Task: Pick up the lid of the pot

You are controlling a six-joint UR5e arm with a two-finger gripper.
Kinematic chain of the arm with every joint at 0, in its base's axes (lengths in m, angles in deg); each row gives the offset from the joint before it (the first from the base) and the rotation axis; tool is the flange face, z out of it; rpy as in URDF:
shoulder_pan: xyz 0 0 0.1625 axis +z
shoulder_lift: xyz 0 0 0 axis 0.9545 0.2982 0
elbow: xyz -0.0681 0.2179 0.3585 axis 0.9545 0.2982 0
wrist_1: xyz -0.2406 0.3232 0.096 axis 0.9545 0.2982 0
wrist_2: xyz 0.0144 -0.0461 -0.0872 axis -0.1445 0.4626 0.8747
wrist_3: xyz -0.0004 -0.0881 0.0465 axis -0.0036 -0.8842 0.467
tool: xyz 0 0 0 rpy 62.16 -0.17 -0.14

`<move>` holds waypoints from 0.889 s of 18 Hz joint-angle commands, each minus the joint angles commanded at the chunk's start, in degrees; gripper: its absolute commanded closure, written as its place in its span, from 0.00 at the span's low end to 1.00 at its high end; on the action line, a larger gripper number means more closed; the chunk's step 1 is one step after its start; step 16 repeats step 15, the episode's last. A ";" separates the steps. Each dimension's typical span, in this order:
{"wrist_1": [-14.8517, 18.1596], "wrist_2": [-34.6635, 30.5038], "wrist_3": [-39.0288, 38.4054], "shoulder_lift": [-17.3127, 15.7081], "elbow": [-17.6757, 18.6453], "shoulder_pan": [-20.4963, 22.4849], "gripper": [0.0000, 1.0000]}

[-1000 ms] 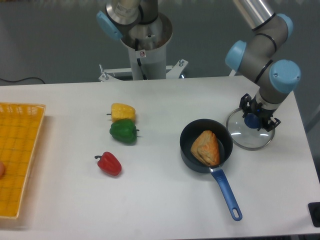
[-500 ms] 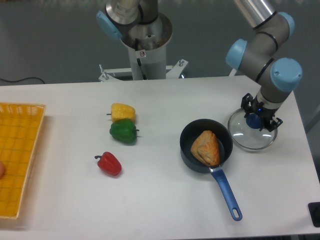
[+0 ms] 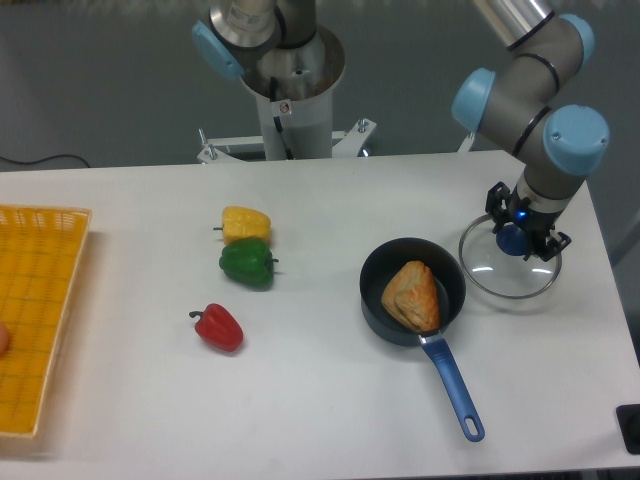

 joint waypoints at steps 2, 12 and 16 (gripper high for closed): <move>0.00 -0.09 0.09 -0.18 0.00 0.00 0.40; 0.00 0.00 0.18 -0.44 0.17 0.09 0.40; 0.00 0.00 0.18 -0.62 0.09 0.26 0.40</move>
